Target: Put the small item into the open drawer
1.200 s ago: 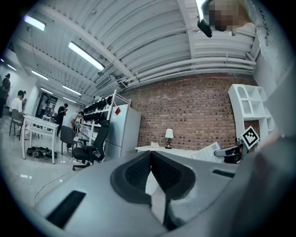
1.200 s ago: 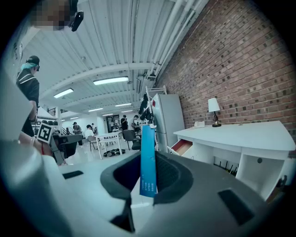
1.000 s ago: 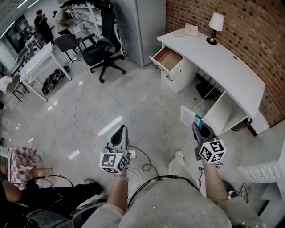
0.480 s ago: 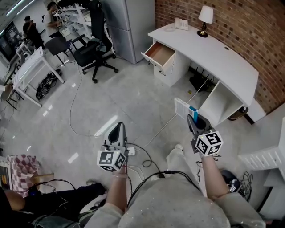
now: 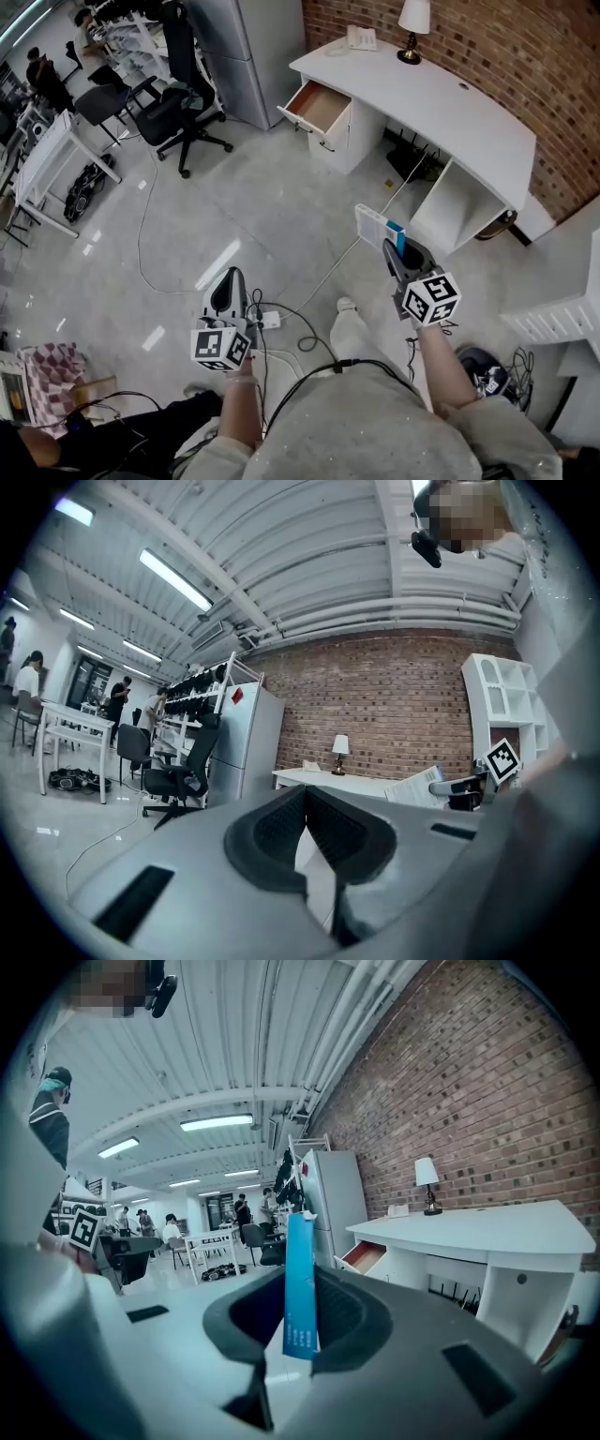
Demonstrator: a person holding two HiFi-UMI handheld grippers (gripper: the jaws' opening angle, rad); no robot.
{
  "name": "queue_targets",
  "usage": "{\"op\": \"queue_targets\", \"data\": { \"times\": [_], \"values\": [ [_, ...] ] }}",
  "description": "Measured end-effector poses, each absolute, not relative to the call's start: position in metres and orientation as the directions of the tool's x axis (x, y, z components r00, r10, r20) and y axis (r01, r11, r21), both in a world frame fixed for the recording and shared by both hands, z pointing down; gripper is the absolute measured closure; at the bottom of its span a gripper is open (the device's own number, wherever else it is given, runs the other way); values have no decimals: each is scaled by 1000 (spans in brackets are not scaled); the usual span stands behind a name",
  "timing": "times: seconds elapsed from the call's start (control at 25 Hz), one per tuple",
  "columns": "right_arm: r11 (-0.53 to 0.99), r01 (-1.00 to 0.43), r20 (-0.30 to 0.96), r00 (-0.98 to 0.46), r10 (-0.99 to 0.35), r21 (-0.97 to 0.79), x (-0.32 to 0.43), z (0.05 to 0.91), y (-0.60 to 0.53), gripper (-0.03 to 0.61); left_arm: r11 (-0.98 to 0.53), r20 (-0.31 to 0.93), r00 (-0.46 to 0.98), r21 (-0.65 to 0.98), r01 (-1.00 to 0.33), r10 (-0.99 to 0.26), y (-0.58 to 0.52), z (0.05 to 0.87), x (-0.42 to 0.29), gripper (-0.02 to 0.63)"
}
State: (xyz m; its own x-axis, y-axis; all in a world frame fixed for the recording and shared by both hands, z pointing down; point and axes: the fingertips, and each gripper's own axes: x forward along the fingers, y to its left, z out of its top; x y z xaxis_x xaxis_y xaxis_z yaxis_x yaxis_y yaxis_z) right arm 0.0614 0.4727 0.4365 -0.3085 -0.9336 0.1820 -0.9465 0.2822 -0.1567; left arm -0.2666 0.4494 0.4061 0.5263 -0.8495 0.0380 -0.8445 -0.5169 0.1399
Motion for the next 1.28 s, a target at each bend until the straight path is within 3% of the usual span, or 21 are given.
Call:
{"op": "queue_targets", "data": {
  "times": [0.56,1.28],
  "values": [
    [371,-914,196,-399,-896,-165,81,438,347,508,-427,46,437,146,-892,-898,346,398,-254,609],
    [445,-878,225,-477,-850,-179,139,459,245,506,-398,54,409,148,-905,-911,251,410,-179,609]
  ]
}}
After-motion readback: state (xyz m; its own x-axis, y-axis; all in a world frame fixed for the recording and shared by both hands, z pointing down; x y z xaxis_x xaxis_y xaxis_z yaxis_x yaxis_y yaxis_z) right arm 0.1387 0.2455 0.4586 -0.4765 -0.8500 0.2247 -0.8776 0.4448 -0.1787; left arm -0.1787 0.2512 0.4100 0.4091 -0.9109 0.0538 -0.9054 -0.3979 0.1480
